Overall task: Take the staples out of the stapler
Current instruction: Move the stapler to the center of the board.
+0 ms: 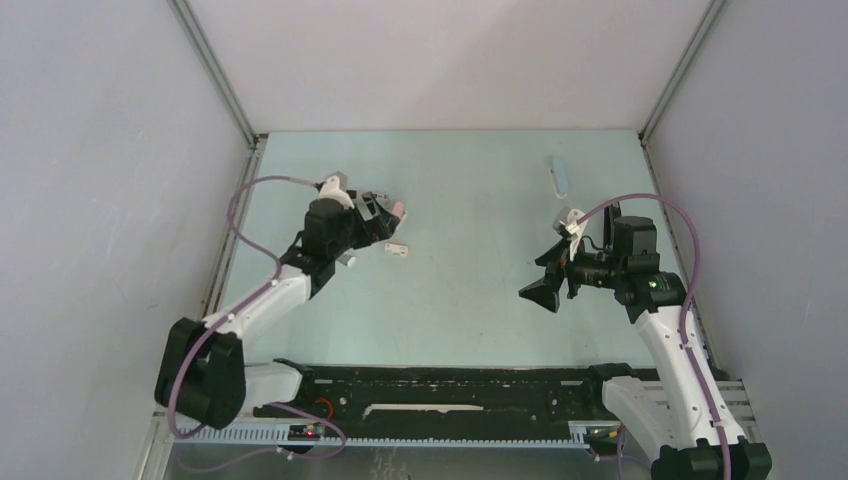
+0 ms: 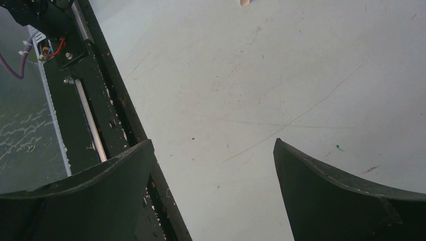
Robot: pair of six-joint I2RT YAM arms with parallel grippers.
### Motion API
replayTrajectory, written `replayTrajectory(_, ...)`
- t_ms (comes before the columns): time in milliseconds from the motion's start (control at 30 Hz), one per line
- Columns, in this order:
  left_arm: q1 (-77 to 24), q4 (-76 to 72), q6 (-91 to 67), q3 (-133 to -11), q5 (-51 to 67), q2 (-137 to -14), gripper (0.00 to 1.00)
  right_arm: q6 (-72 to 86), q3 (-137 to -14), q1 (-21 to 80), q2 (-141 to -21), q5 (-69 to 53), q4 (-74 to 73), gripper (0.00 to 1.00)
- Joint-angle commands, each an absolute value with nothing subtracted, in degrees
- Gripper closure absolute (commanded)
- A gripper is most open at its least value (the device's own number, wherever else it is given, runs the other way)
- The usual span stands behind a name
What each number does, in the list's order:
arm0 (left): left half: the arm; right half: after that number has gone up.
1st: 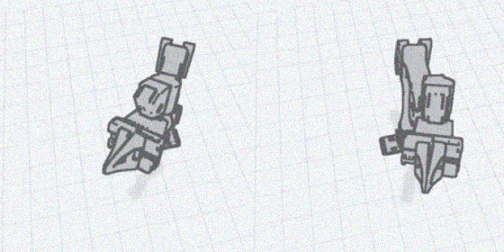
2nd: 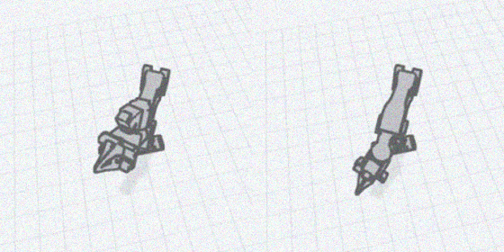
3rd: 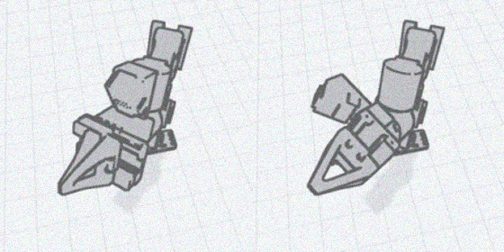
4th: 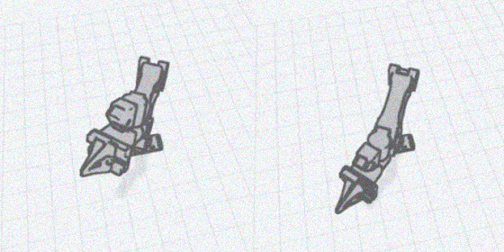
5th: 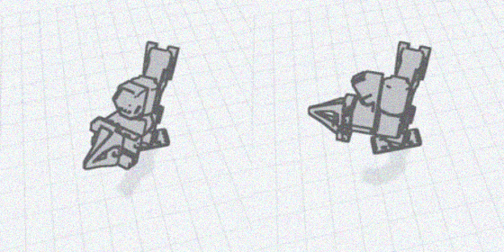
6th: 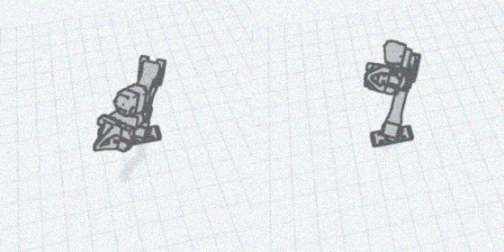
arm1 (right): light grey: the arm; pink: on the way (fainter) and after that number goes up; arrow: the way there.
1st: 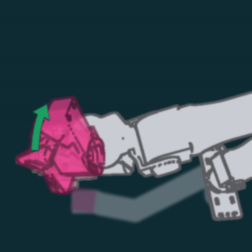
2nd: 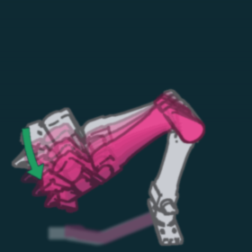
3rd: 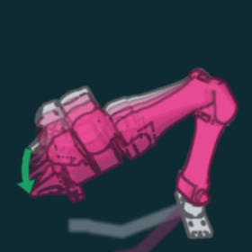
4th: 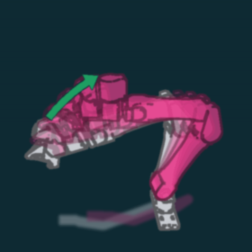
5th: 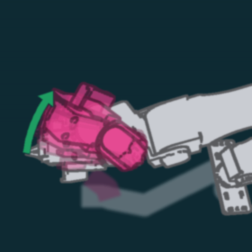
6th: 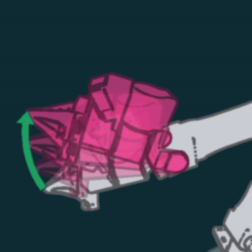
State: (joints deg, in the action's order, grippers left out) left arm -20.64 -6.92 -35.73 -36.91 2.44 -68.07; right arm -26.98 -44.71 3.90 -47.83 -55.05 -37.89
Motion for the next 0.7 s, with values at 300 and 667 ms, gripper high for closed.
replayTrajectory(300,-17.86,15.63,-19.78,-74.62,4.83,-98.14,0.13,-27.74,-44.78,4.61,-47.2,-54.43,-36.52,0.0)
replayTrajectory(667,-20.02,32.11,-12.48,-94.08,0.18,-113.54,0.33,-27.79,-44.8,5.32,-46.93,-54.27,-36.56,0.0)
